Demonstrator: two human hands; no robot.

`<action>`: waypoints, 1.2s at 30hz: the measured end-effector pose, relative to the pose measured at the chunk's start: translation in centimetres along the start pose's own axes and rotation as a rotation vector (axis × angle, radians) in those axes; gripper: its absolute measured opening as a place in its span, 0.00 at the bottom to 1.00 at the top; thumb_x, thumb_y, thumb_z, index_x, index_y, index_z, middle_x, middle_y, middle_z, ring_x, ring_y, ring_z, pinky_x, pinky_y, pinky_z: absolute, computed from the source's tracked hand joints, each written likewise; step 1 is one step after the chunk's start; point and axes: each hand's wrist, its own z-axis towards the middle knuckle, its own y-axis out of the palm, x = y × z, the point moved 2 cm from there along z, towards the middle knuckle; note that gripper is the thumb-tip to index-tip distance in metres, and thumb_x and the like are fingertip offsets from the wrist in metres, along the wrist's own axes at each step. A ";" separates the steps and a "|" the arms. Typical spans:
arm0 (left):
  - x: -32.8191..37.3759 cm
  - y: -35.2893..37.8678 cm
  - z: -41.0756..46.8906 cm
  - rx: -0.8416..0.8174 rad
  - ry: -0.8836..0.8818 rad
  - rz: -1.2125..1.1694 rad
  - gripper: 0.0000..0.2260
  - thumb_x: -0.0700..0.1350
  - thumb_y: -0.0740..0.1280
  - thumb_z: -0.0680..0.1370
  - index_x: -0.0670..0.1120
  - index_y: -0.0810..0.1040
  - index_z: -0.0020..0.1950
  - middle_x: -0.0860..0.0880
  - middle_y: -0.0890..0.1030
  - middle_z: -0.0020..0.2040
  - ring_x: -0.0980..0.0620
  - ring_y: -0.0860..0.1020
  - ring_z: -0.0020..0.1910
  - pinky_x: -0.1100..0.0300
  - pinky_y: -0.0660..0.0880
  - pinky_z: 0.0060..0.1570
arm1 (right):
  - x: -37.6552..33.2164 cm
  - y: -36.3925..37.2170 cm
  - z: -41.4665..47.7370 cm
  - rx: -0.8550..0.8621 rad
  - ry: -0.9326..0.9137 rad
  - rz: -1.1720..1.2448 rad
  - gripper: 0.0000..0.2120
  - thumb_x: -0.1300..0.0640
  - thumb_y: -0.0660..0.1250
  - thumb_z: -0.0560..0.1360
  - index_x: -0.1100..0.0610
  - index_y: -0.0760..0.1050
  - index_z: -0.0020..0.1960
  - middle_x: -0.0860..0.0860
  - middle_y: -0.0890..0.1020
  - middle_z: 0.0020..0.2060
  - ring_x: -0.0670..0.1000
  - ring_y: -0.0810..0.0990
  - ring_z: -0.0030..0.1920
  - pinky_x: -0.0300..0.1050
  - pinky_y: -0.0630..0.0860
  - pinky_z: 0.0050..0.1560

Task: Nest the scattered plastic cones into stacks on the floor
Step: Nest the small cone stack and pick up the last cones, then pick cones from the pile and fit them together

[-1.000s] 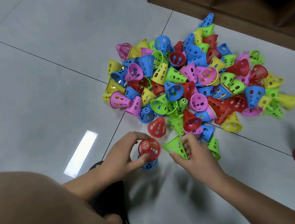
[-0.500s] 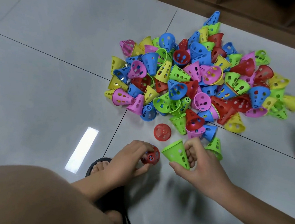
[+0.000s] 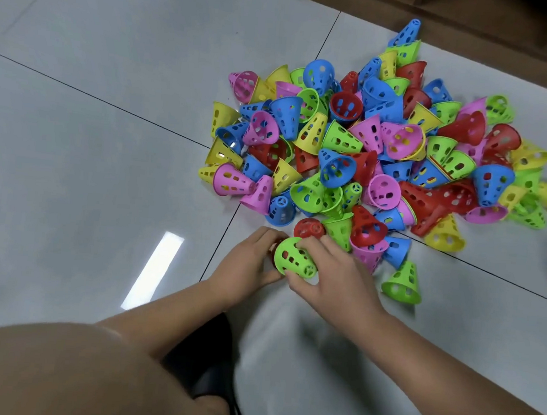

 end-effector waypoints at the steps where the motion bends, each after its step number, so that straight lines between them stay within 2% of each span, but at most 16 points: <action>1: -0.1 -0.2 0.2 0.003 -0.003 -0.004 0.27 0.54 0.78 0.75 0.52 0.75 0.71 0.54 0.77 0.63 0.55 0.79 0.59 0.51 0.80 0.59 | 0.0 0.3 0.7 0.003 0.016 0.005 0.19 0.39 0.71 0.74 0.46 0.75 0.61 0.47 0.77 0.53 0.55 0.82 0.50 0.54 0.80 0.41; 5: -0.7 -1.0 0.6 -0.025 -0.004 0.016 0.30 0.55 0.79 0.75 0.51 0.74 0.74 0.52 0.77 0.65 0.54 0.78 0.61 0.55 0.79 0.61 | 0.2 1.8 2.6 -0.068 0.059 0.011 0.19 0.42 0.73 0.75 0.45 0.75 0.63 0.47 0.75 0.56 0.55 0.81 0.54 0.53 0.79 0.44; 9: -2.7 -2.9 0.6 -0.063 -0.001 0.184 0.29 0.46 0.75 0.74 0.51 0.73 0.75 0.51 0.76 0.68 0.50 0.75 0.65 0.50 0.78 0.62 | 0.6 2.0 2.6 -0.119 0.043 0.059 0.18 0.38 0.71 0.75 0.44 0.74 0.60 0.44 0.73 0.54 0.53 0.80 0.53 0.53 0.79 0.45; 12: -3.1 -4.8 1.2 0.067 0.041 0.279 0.24 0.42 0.71 0.73 0.47 0.77 0.69 0.48 0.77 0.64 0.45 0.76 0.63 0.48 0.79 0.58 | 1.6 1.2 2.4 0.003 0.037 0.148 0.15 0.38 0.69 0.78 0.47 0.78 0.59 0.45 0.75 0.53 0.52 0.79 0.54 0.52 0.79 0.51; 14: -2.5 -5.9 1.9 0.189 0.089 0.349 0.20 0.45 0.70 0.76 0.45 0.79 0.68 0.46 0.78 0.63 0.43 0.77 0.62 0.47 0.79 0.56 | 2.7 0.8 2.6 0.070 0.054 0.135 0.13 0.44 0.68 0.81 0.49 0.78 0.61 0.46 0.75 0.55 0.52 0.79 0.56 0.53 0.80 0.52; 16: -1.9 -6.5 2.7 0.275 0.132 0.397 0.18 0.48 0.68 0.79 0.45 0.80 0.68 0.45 0.78 0.63 0.41 0.77 0.62 0.46 0.77 0.58 | 3.8 0.8 3.0 0.054 0.097 0.066 0.14 0.49 0.68 0.81 0.49 0.76 0.66 0.46 0.74 0.60 0.52 0.77 0.60 0.55 0.81 0.52; 19: -1.3 -7.3 3.9 0.348 0.107 0.460 0.20 0.51 0.66 0.79 0.46 0.80 0.70 0.44 0.76 0.68 0.40 0.74 0.66 0.46 0.73 0.61 | 4.8 1.7 3.5 -0.044 0.124 -0.024 0.22 0.53 0.68 0.81 0.48 0.72 0.74 0.45 0.71 0.67 0.53 0.76 0.65 0.54 0.82 0.52; 21: -1.5 -8.2 4.7 0.356 0.021 0.503 0.25 0.53 0.66 0.77 0.49 0.77 0.74 0.46 0.73 0.74 0.41 0.71 0.72 0.45 0.69 0.65 | 5.0 2.3 3.7 -0.068 0.113 -0.044 0.22 0.54 0.68 0.81 0.48 0.71 0.75 0.44 0.71 0.69 0.52 0.77 0.65 0.52 0.83 0.51; 23: -2.3 -9.1 5.3 0.313 -0.063 0.528 0.28 0.50 0.70 0.76 0.51 0.73 0.76 0.48 0.71 0.77 0.43 0.68 0.75 0.44 0.67 0.67 | 5.2 2.8 3.8 -0.072 0.088 -0.047 0.19 0.55 0.67 0.81 0.48 0.72 0.72 0.44 0.73 0.68 0.53 0.78 0.63 0.52 0.82 0.52; 25: -3.4 -9.5 5.6 0.257 -0.117 0.544 0.28 0.48 0.74 0.76 0.52 0.73 0.76 0.50 0.73 0.75 0.44 0.70 0.74 0.43 0.69 0.67 | 5.5 3.3 3.8 -0.075 0.057 -0.032 0.13 0.55 0.67 0.82 0.49 0.75 0.66 0.44 0.76 0.64 0.54 0.80 0.59 0.53 0.81 0.51; 27: -4.3 -9.4 5.3 0.250 -0.119 0.553 0.22 0.52 0.74 0.79 0.52 0.76 0.72 0.50 0.77 0.71 0.43 0.74 0.68 0.44 0.72 0.60 | 6.0 3.5 3.7 -0.068 0.077 -0.005 0.10 0.55 0.68 0.81 0.48 0.75 0.62 0.45 0.78 0.59 0.56 0.82 0.55 0.54 0.80 0.47; 29: -5.2 -9.1 4.7 0.243 -0.099 0.563 0.19 0.53 0.74 0.80 0.50 0.78 0.69 0.48 0.79 0.65 0.40 0.77 0.61 0.46 0.73 0.54 | 6.4 3.5 3.5 -0.037 0.100 0.026 0.12 0.55 0.70 0.81 0.49 0.75 0.63 0.46 0.81 0.58 0.57 0.82 0.55 0.54 0.80 0.48; 32: -6.0 -8.9 3.8 0.233 -0.089 0.546 0.23 0.46 0.79 0.75 0.47 0.79 0.68 0.46 0.80 0.59 0.38 0.78 0.55 0.47 0.76 0.51 | 6.7 2.6 2.9 0.061 0.105 0.086 0.15 0.55 0.71 0.82 0.51 0.76 0.68 0.49 0.83 0.58 0.55 0.83 0.58 0.53 0.81 0.57; 34: -5.8 -9.0 3.0 0.270 -0.104 0.502 0.23 0.45 0.79 0.74 0.46 0.79 0.67 0.46 0.81 0.57 0.40 0.77 0.54 0.50 0.75 0.51 | 6.7 1.4 2.4 0.124 0.136 0.160 0.17 0.55 0.72 0.82 0.51 0.77 0.70 0.47 0.83 0.57 0.50 0.82 0.57 0.48 0.79 0.59; 36: -5.0 -9.4 2.2 0.312 -0.143 0.415 0.23 0.46 0.78 0.75 0.48 0.78 0.68 0.49 0.80 0.58 0.45 0.76 0.56 0.54 0.74 0.53 | 6.2 0.0 2.0 0.154 0.190 0.245 0.18 0.53 0.71 0.82 0.49 0.76 0.71 0.41 0.81 0.53 0.44 0.79 0.52 0.40 0.76 0.55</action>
